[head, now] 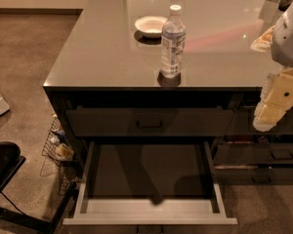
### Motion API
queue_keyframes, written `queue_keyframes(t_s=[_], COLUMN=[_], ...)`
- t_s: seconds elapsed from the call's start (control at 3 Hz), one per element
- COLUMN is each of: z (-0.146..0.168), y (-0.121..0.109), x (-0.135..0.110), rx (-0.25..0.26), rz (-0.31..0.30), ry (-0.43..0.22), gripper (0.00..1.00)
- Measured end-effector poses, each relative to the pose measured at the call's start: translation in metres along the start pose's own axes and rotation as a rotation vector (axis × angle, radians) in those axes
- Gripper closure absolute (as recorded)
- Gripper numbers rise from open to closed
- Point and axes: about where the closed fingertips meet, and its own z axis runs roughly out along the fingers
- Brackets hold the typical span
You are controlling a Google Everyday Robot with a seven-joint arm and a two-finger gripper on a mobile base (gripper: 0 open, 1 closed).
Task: Close middle drawer
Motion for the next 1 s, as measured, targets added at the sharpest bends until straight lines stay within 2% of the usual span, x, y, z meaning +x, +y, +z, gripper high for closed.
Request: queue_keyframes(t_s=[0.33,0.67,1.0], z=[0.001,0.018,0.038], y=[0.002,0.022,0.059], x=[0.001,0.011,0.025], rx=[0.001,0.004,0.031], rz=[0.002,0.020,0.022], ry=[-0.005,-0.060,-0.150], gripper=[0.00,0.00,0.00])
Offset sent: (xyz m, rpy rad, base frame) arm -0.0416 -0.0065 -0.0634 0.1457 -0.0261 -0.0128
